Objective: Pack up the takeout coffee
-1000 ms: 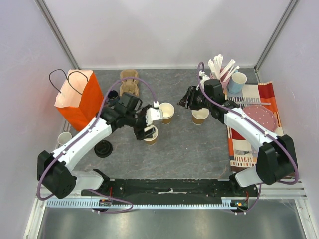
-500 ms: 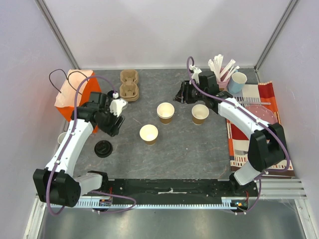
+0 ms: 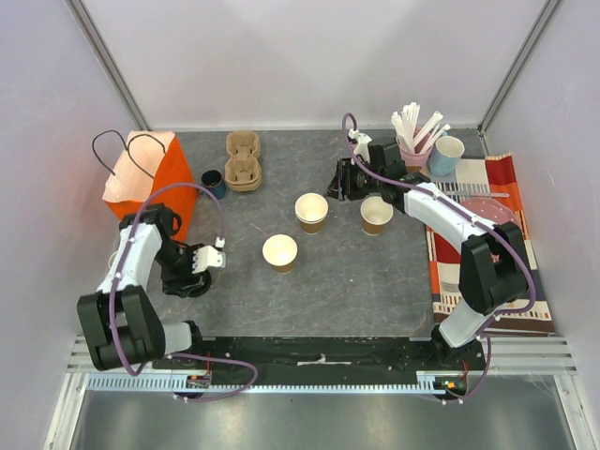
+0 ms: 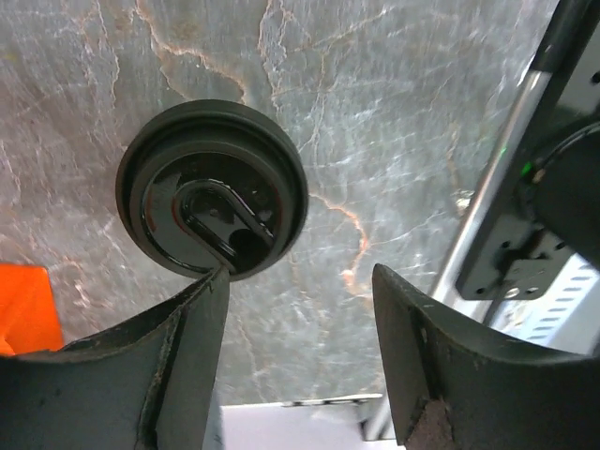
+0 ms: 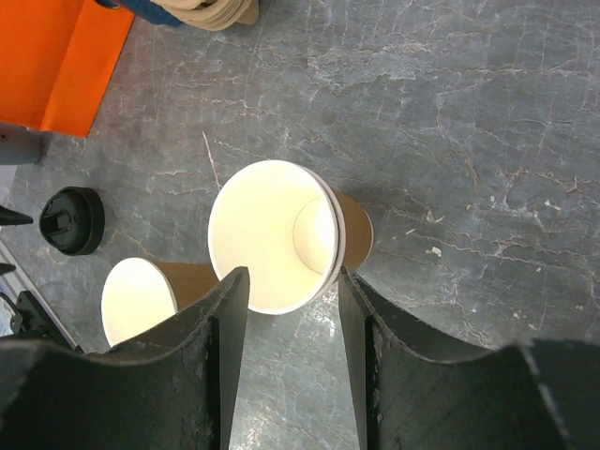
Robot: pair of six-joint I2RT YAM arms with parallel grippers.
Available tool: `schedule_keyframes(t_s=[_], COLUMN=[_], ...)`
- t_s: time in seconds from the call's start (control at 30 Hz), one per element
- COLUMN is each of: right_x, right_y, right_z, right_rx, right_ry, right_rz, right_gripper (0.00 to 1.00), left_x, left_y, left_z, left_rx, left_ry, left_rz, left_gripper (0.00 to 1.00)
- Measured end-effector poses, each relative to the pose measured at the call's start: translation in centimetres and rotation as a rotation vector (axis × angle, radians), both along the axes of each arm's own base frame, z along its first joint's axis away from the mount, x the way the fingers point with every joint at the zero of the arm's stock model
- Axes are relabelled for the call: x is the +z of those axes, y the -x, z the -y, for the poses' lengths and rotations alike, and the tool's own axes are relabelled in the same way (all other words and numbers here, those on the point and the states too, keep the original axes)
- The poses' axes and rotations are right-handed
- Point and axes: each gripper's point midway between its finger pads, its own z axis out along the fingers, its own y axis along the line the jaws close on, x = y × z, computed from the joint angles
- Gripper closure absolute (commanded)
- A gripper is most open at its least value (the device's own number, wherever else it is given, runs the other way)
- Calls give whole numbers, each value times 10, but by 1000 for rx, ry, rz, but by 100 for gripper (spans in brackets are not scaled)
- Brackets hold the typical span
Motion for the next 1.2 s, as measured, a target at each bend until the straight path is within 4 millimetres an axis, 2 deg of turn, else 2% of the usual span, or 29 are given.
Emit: schedule_keyframes(t_s=[0.1,0.23,0.57,0.83,0.97,1.1,1.2], right_x=[-2,-12,-15,-21,-21,-22,-20], right_y=[1,5,9,12,12,11,11], right_z=[1,3,2,-1,-3,-5,-5], right_rx=[2,2,12,21,24,30,33], right_ry=[6,18,11,-2,-8,-15,-19], right_rz=[1,-19,-39,-71,-78,-85,-83], right_gripper=[49,49,49,49,50,49,50], left_x=[-10,-16,-35,-38,-38,-37,-33], left_y=[-8,-5,-5,-22,-26,-30,-42], left_z=[-7,-5,-7,-11,-12,-8,5], left_rx=[-121,-243,-328,-341,-343,-356,-400], left_ry=[16,28,14,-14,-20,-10,16], left_rz=[-6,7,33,103,118,130,150], left_gripper=[32,38,51,76,98,98,98])
